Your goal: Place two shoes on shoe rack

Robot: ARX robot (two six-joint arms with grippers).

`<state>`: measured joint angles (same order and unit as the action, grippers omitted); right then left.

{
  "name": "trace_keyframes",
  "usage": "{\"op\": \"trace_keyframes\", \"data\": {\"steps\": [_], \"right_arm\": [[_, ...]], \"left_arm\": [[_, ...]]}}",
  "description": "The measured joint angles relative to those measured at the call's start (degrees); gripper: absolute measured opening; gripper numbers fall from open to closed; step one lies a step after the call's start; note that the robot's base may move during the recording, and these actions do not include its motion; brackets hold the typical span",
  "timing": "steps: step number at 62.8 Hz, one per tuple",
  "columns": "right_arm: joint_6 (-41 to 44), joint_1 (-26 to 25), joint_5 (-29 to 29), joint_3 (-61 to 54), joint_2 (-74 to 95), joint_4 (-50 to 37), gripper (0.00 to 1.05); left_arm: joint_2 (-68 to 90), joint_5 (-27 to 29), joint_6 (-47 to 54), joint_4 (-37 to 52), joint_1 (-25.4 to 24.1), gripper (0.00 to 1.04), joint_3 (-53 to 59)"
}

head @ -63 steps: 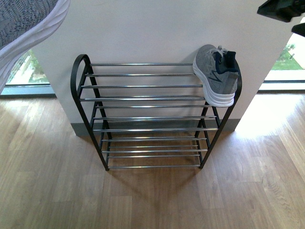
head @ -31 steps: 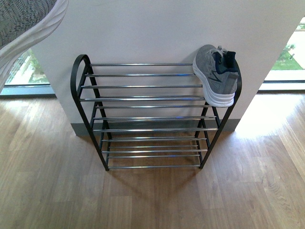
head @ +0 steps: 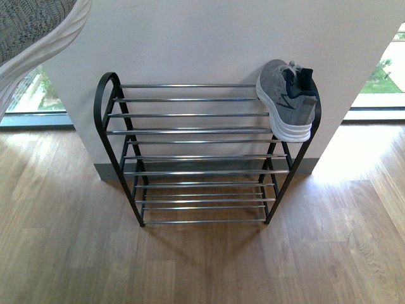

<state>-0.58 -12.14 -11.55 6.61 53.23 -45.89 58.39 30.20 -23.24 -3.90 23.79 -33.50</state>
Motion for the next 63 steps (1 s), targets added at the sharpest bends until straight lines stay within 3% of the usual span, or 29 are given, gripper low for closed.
{"op": "trace_keyframes", "data": {"steps": [4,15,32,63], "right_arm": [[0.0,1.4,1.3,-1.2,-2.9,1.8,0.02],[0.3,4.4,4.2,-4.6,-7.6,2.2,0.02],[0.3,11.6,10.9,-5.5,-19.0,12.4,0.02],[0.3,11.9,11.4,-5.5,-33.5,26.1,0.02]], "left_arm": [[0.0,0.0,0.0,0.0,0.0,0.02,0.0],[0.0,0.0,0.0,0.0,0.0,0.02,0.0],[0.0,0.0,0.0,0.0,0.0,0.02,0.0],[0.0,0.0,0.0,0.0,0.0,0.02,0.0]]}}
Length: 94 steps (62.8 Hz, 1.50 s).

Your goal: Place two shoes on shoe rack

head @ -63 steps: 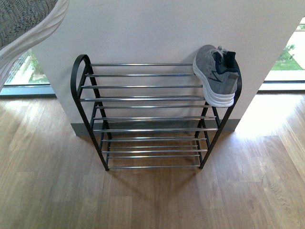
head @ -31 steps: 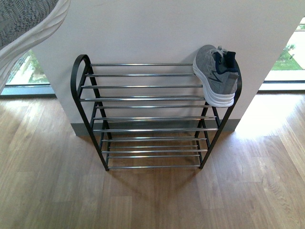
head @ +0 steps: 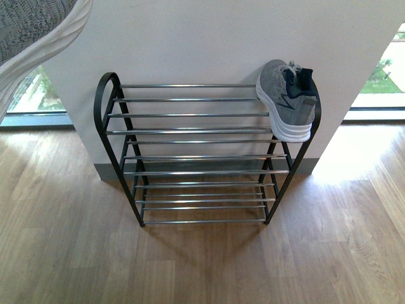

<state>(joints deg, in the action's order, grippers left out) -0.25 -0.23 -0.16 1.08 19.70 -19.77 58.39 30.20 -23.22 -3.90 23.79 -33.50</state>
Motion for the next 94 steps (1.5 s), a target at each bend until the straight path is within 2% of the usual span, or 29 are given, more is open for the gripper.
{"op": "trace_keyframes", "data": {"steps": [36,43,65,70,79,94], "right_arm": [[0.0,0.0,0.0,0.0,-9.4,9.4,0.02],[0.0,0.0,0.2,0.0,-16.9,18.7,0.02],[0.1,0.0,0.2,0.0,-19.3,19.6,0.02],[0.1,0.0,0.2,0.0,-19.3,19.6,0.13],[0.1,0.0,0.2,0.0,-19.4,19.6,0.47],[0.1,0.0,0.0,0.0,-19.4,19.6,0.89]], "left_arm": [[0.0,0.0,0.0,0.0,0.0,0.02,0.0],[0.0,-0.1,0.0,0.0,0.0,0.02,0.0],[0.0,0.0,0.0,0.0,0.0,0.02,0.0],[0.0,0.0,0.0,0.0,0.0,0.02,0.0],[0.0,0.0,0.0,0.0,0.0,0.02,0.0],[0.0,0.5,0.0,0.0,-0.1,0.02,0.0]]}}
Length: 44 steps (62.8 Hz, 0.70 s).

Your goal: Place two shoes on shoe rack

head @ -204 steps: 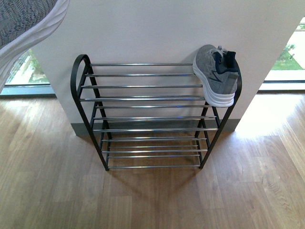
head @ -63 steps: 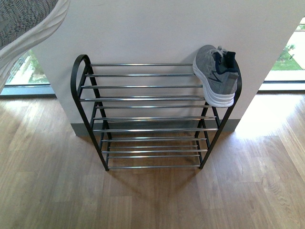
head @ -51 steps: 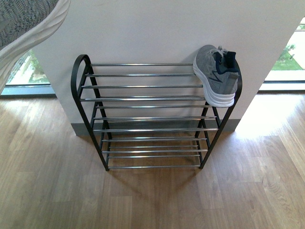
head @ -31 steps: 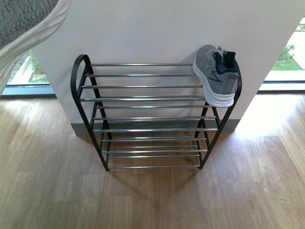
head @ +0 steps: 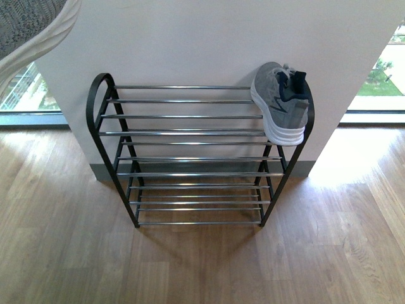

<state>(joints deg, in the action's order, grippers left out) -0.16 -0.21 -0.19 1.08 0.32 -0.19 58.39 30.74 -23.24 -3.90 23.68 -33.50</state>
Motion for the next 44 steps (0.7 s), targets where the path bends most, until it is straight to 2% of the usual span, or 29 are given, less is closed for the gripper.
{"op": "trace_keyframes", "data": {"steps": [4,44], "right_arm": [[0.0,0.0,0.0,0.0,0.0,0.0,0.97],[0.0,0.1,0.4,0.0,0.0,0.1,0.95]], "left_arm": [[0.0,-0.1,0.0,0.0,0.0,0.02,0.0],[0.0,-0.5,0.0,0.0,0.3,0.02,0.0]]}}
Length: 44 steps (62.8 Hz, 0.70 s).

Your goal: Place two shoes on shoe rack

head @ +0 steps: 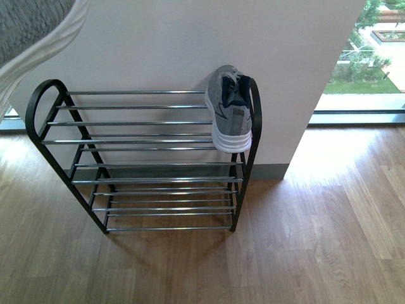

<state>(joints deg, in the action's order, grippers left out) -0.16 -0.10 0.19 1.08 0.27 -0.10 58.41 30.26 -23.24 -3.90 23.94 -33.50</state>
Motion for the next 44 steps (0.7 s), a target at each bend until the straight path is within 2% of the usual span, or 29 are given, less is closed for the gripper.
{"op": "trace_keyframes", "data": {"steps": [5,12,20,30,35,44], "right_arm": [[0.0,0.0,0.0,0.0,0.0,0.0,0.95],[0.0,0.0,0.0,0.0,0.0,0.0,0.95],[0.0,0.0,0.0,0.0,0.0,0.0,0.95],[0.0,0.0,0.0,0.0,0.0,0.0,0.95],[0.0,0.0,0.0,0.0,0.0,0.0,0.95],[0.0,0.0,0.0,0.0,0.0,0.0,0.95]], "left_arm": [[2.3,1.0,1.2,-3.1,-0.3,0.02,-2.0],[15.8,-5.7,1.4,-2.5,-4.3,0.02,-11.2],[28.5,-10.0,0.4,-2.5,-5.7,0.02,-20.5],[43.6,-10.8,-1.8,-4.6,-5.6,0.02,-32.9],[50.7,-14.2,-6.1,-6.3,-5.1,0.02,-38.5],[62.4,-17.2,-13.8,-8.9,-3.6,0.02,-47.2]]}}
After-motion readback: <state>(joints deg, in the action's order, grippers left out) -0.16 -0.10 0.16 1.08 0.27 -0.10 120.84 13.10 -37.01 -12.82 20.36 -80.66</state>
